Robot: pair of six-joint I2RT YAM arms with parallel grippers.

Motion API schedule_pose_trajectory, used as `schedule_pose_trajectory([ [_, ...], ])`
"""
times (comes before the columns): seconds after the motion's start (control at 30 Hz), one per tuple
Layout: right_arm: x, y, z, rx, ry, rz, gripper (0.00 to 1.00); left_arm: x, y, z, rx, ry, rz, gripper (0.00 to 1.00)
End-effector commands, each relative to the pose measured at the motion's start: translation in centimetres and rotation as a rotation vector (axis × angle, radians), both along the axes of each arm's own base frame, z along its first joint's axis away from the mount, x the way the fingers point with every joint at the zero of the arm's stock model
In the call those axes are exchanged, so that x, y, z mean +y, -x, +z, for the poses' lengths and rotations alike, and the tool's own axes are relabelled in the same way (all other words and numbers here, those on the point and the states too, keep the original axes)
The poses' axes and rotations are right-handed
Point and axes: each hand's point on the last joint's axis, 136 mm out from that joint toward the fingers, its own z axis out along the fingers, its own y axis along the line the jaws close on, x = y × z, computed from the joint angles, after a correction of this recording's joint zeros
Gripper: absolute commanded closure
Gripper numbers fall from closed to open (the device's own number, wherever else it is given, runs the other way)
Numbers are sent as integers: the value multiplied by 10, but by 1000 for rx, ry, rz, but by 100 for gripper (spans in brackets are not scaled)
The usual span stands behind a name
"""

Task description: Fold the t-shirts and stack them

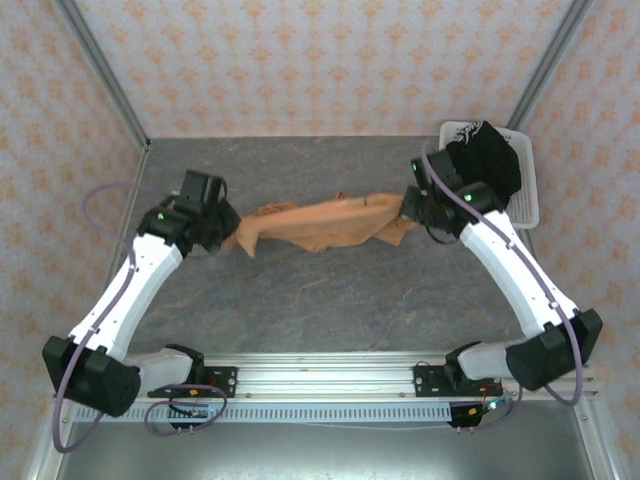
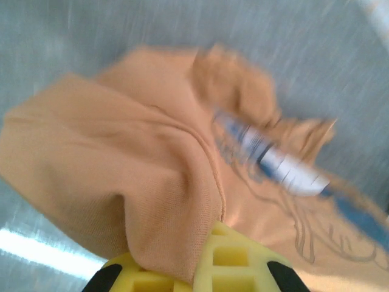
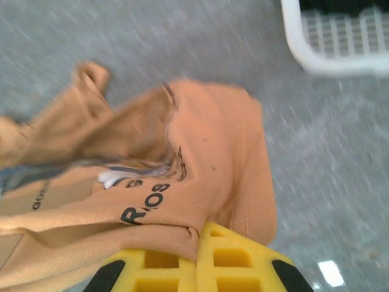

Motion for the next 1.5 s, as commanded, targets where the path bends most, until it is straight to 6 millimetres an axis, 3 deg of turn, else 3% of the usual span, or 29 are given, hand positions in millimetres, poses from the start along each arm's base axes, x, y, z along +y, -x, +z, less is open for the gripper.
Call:
schedule_pose_trajectory([
  [0.0,-17,34,-44,124,22,-73,100,-37,38,-44,167,126,-101,85],
  [0.03,-20,41,-57,160,37,-83,100,-37,46,-55,215,117,-113,77],
  [0.1,-28,53,-84,244,82,-112,100,-29,54,-66,270,64,-129,50],
  [0.17,-35,60,-100,315,137,-128,100,-15,49,-62,262,9,-113,31],
  [0.2,-37,61,-106,346,161,-130,100,-8,44,-59,251,-3,-95,27],
  [0.33,-38,59,-116,390,197,-124,100,10,24,-58,248,-30,-44,28],
  [0.47,-38,58,-119,397,206,-113,100,10,21,-89,371,-74,-65,37],
  [0.7,-41,61,-124,406,221,-108,100,16,15,-146,489,-152,-75,64],
  [0.83,-42,55,-121,389,245,-94,100,25,-12,-157,505,-236,-89,92],
  [0.9,-43,48,-118,382,266,-88,100,32,-34,-160,514,-269,-93,100],
  [1.1,-46,26,-109,349,329,-91,100,61,-108,-168,505,-332,-78,100],
  [1.23,-44,19,-112,344,328,-99,100,59,-144,-143,395,-310,-93,98],
  [1.3,-40,20,-115,352,300,-93,100,57,-142,-115,331,-328,-92,65],
  [1.33,-38,20,-116,355,287,-91,100,58,-133,-103,316,-352,-88,56],
  [1.4,-35,23,-118,365,267,-88,100,58,-99,-77,297,-361,-58,49],
  [1.47,-33,25,-119,365,254,-87,100,46,-56,-78,324,-303,-47,54],
])
